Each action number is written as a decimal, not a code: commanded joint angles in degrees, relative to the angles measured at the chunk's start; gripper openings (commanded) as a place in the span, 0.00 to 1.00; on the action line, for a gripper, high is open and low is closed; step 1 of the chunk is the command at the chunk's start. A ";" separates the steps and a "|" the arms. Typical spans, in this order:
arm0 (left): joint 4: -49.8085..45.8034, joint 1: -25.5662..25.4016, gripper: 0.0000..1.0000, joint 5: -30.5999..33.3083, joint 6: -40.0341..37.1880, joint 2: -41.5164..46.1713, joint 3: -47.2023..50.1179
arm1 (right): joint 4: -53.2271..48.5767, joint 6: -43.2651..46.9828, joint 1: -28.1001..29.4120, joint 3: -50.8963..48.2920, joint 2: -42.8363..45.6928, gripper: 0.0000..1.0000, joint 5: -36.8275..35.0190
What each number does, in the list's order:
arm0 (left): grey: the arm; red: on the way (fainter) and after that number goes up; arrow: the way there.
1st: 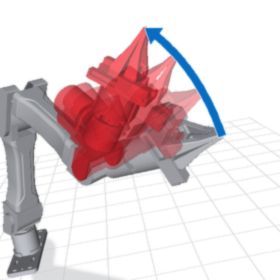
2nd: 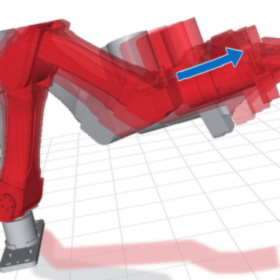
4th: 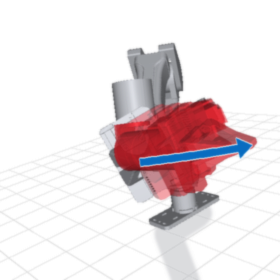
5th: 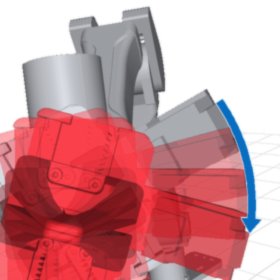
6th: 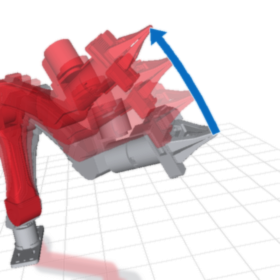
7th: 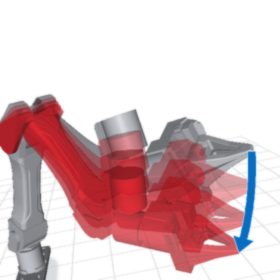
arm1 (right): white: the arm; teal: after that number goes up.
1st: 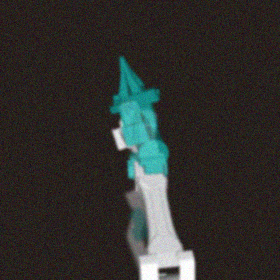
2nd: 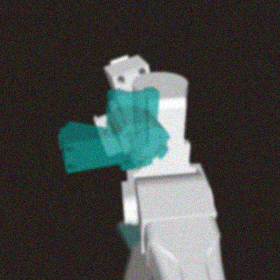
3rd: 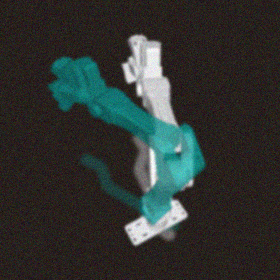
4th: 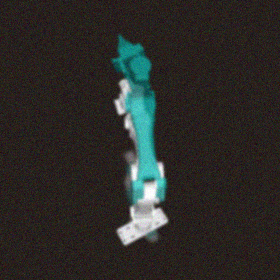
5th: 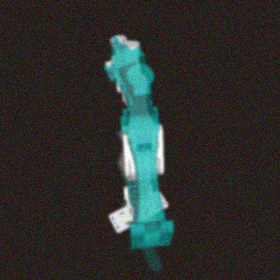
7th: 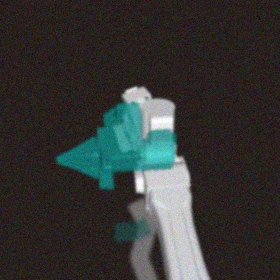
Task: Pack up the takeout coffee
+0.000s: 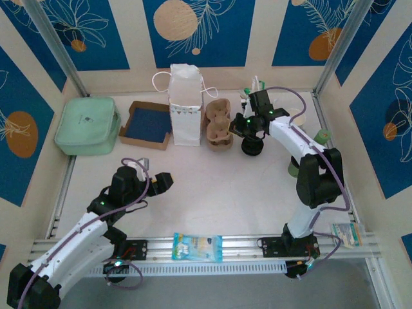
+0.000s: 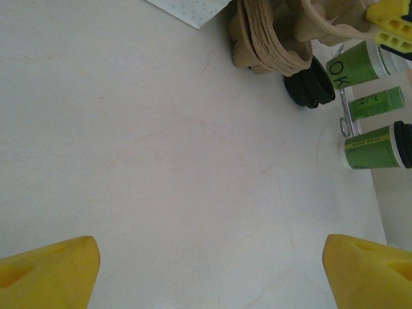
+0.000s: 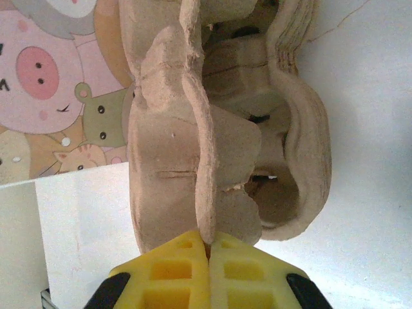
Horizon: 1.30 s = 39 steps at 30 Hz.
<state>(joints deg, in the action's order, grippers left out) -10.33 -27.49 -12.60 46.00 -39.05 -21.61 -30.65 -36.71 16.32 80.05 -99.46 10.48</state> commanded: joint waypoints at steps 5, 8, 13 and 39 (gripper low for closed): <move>-0.31 0.85 0.89 -0.06 -0.89 -0.06 -2.12 | -1.06 0.93 -0.66 -3.96 5.31 0.03 4.78; 0.05 0.85 0.89 -0.28 -0.91 -0.74 -2.30 | -1.33 2.17 -1.27 -5.45 5.94 0.04 6.55; 0.84 0.85 0.89 -0.56 -0.82 -1.47 -2.39 | -1.66 4.24 -2.85 -7.01 5.23 0.04 8.30; -0.42 0.84 0.89 -0.19 -0.83 -0.16 -2.48 | -6.34 8.40 -2.69 -1.32 -0.45 0.16 3.94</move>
<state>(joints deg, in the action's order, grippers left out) -10.33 -27.38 -12.60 46.00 -39.44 -22.24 -35.22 -29.52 13.39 76.88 -100.33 14.81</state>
